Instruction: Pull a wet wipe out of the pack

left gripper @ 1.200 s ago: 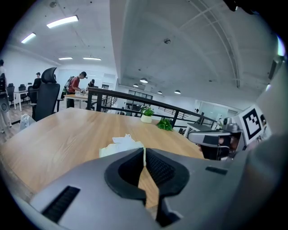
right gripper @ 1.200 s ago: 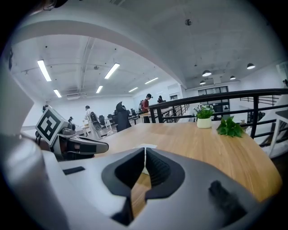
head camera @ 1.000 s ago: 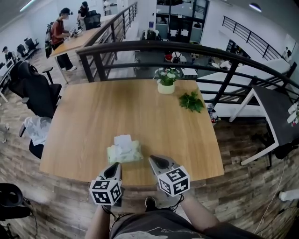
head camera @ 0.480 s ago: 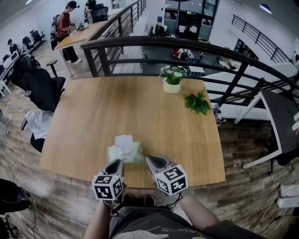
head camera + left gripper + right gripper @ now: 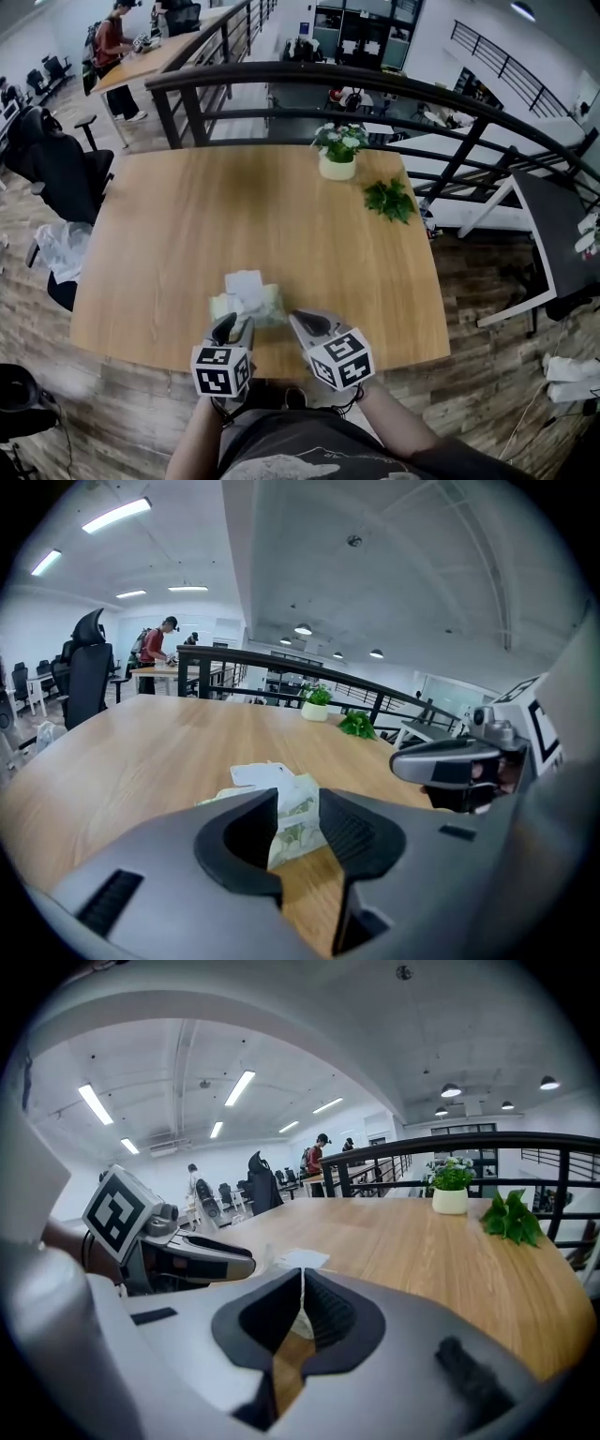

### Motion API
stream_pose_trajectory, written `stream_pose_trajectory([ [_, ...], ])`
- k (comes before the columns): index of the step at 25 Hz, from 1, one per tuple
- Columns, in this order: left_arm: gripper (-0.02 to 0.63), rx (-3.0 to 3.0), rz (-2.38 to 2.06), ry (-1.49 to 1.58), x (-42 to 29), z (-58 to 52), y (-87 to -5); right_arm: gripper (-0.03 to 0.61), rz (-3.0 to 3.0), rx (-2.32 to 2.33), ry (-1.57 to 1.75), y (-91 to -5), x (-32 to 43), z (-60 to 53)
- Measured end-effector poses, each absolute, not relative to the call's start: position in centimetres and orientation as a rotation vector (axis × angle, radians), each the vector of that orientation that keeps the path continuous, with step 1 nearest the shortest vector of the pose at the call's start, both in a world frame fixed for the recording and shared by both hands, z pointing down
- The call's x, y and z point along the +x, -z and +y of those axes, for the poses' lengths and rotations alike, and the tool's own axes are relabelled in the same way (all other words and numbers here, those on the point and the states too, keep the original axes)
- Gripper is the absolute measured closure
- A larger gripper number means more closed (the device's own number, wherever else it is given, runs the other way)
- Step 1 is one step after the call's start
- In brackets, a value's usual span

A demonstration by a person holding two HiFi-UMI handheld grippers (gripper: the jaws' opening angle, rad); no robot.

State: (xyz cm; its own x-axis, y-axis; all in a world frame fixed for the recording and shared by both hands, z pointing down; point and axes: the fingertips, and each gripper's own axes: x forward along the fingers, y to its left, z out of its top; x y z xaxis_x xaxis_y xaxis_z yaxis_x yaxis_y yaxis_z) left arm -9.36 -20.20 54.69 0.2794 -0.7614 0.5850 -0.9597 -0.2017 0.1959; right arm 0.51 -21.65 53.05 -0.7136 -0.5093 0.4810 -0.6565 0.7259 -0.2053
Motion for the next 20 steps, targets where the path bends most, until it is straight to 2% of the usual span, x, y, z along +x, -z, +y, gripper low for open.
stream_pose_trajectory([
  [8,0.457,2.065,-1.519,-0.585,-9.9,-22.3,-55.7,0.554,-2.496,0.906,-0.520,-54.0,-2.1,-22.2],
  [20,0.461,2.080,-1.422,-0.613,-10.7,-23.8,-56.6,0.554,-2.450,0.957,-0.515,-54.6,-3.7,-23.8],
])
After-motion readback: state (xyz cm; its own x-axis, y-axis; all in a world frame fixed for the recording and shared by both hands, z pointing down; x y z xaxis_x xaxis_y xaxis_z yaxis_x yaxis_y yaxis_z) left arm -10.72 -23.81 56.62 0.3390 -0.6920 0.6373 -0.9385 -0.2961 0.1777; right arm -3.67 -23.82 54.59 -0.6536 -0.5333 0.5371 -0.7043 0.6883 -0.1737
